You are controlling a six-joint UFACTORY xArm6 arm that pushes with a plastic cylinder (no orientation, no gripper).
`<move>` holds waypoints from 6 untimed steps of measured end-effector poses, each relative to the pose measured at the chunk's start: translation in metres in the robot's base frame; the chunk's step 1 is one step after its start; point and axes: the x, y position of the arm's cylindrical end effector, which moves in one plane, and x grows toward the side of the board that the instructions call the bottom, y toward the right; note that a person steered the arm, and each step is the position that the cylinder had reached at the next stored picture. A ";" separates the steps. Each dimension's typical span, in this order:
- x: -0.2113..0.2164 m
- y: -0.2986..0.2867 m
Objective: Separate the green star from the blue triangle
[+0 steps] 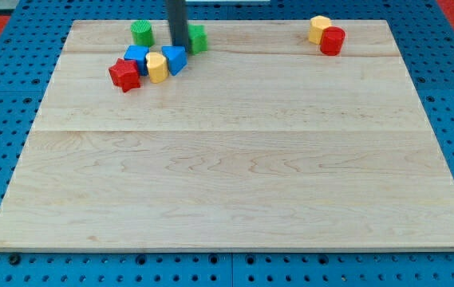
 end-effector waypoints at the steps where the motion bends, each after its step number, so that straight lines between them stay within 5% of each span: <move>1: -0.004 -0.017; 3: -0.043 -0.052; 5: -0.023 0.046; 6: -0.017 0.050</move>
